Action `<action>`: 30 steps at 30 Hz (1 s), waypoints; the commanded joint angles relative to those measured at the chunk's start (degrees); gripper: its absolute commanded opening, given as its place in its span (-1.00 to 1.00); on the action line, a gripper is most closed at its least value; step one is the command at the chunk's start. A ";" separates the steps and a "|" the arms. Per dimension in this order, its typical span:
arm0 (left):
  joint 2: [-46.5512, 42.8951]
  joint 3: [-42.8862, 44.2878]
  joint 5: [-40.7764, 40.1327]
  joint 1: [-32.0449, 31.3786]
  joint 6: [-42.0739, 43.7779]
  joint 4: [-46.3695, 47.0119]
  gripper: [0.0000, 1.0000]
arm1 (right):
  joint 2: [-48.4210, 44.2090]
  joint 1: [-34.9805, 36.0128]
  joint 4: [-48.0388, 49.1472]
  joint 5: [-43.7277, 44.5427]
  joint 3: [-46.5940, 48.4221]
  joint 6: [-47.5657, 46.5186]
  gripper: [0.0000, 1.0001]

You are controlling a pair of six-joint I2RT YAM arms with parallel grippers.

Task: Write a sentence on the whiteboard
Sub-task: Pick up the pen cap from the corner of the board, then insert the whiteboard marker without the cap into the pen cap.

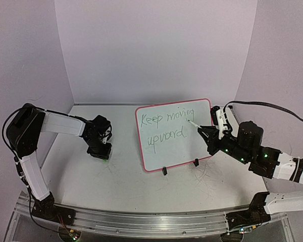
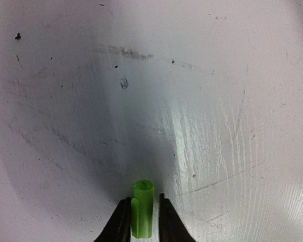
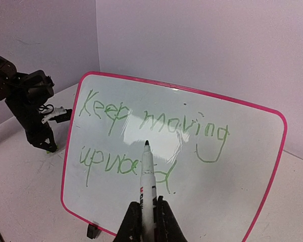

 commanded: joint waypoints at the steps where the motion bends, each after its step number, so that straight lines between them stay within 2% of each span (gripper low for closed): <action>1: -0.87 -0.79 -1.16 0.13 0.42 -0.10 -0.75 | -0.48 -0.12 0.21 0.37 1.49 -0.89 -1.00; 7: -9.16 -2.33 -3.84 0.06 -0.77 -0.03 -0.98 | 1.08 -0.15 -1.58 -0.95 5.51 0.16 -1.00; 13: -24.68 -0.37 -8.05 -0.80 2.76 1.80 -1.00 | 3.20 -0.20 -4.13 -8.71 9.47 7.08 -1.00; 16: -34.05 -1.41 -4.19 -2.92 10.93 9.98 -1.00 | 6.79 -0.13 -5.76 -19.16 12.88 9.78 -1.00; 19: -40.93 -5.36 -1.94 -8.81 22.93 22.60 -1.00 | 13.02 -0.12 -9.77 -28.39 19.19 12.86 -1.00; 21: -43.20 -7.84 -1.91 -12.95 31.24 28.99 -1.00 | 16.88 -0.01 -14.04 -31.39 23.49 14.81 -1.00; 25: -42.84 -12.81 -3.17 -16.15 48.23 40.39 -1.00 | 21.08 1.63 -17.30 -33.78 29.76 18.49 -1.00; 30: -38.43 -12.27 -3.33 -16.75 57.80 42.72 -1.00 | 24.40 3.80 -13.72 -35.10 32.67 23.52 -1.00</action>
